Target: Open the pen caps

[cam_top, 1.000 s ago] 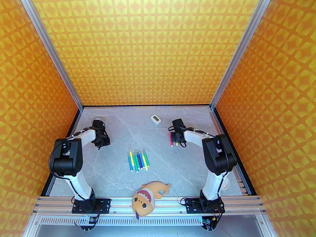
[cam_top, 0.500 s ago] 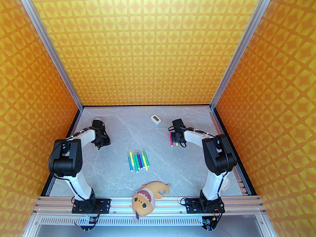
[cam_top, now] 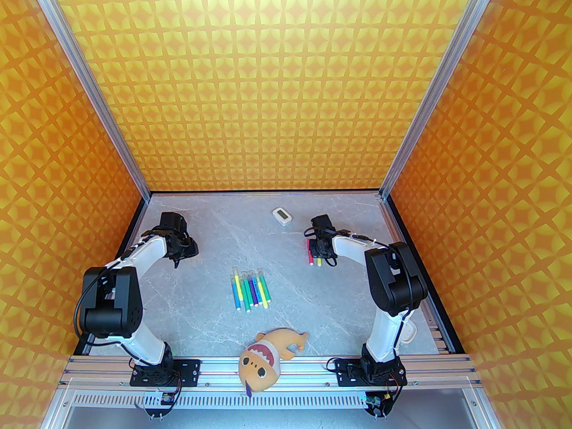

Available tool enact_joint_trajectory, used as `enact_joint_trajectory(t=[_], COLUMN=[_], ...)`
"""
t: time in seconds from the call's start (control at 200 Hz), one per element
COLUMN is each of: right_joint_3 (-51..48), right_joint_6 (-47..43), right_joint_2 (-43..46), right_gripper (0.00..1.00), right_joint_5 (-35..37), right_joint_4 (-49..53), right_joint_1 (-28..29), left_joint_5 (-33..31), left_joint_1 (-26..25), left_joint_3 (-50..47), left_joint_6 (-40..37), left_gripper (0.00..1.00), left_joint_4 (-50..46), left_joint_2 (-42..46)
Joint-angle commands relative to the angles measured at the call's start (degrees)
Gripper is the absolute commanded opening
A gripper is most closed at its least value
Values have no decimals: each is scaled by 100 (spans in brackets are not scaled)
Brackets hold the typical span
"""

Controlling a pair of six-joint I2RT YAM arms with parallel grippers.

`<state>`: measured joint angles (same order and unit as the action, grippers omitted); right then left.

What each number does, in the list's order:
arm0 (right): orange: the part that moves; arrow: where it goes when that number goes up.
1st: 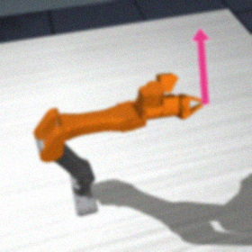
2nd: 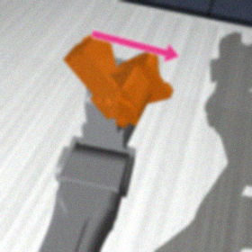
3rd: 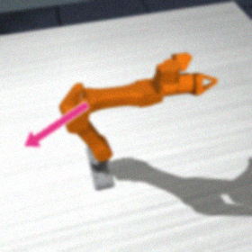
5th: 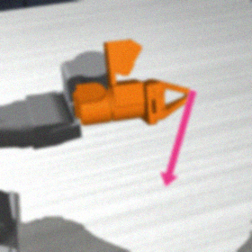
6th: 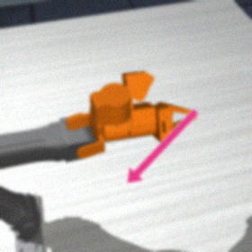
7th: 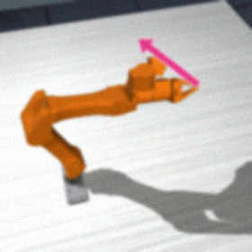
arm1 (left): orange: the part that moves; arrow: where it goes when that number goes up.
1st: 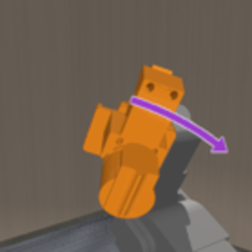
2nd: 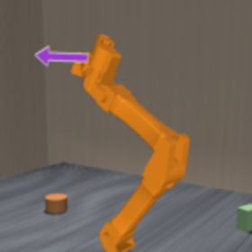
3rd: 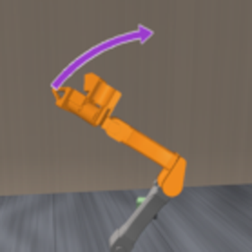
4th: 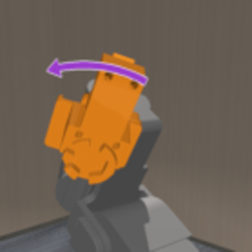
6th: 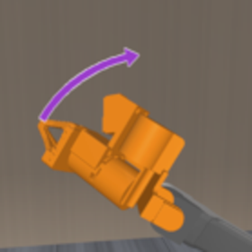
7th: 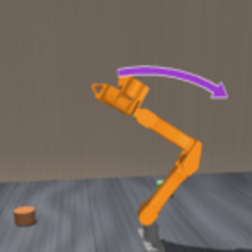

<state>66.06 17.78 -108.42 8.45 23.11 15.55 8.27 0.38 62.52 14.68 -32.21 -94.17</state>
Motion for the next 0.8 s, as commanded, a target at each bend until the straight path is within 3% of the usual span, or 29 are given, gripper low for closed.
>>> enact_joint_trajectory(t=[0.0, 0.125, 0.26, 0.465, 0.795], right_joint_3=[130, 59, -29, -16, 53], right_joint_6=[-60, -246, -379, -442, -484], right_joint_2=[241, 697, 1210, 1512, 1275], right_gripper=[25, 25, 34, 40, 42], right_joint_5=[43, 96, -95, -297, -1189], right_joint_4=[286, 549, 812, 1197, 1416], right_joint_1=[-36, -35, 46, 676, 1802], left_joint_5=[313, 316, 462, 1016, 1266], left_joint_1=[-27, -47, -65, -95, -131], left_joint_3=[-117, -189, -358, -796, -1495], left_joint_6=[0, 4, 31, 63, -42], left_gripper=[31, 33, 34, 40, 63], left_joint_4=[139, 187, 427, 1130, 2027], left_joint_2=[235, 402, 628, 1035, 1647])
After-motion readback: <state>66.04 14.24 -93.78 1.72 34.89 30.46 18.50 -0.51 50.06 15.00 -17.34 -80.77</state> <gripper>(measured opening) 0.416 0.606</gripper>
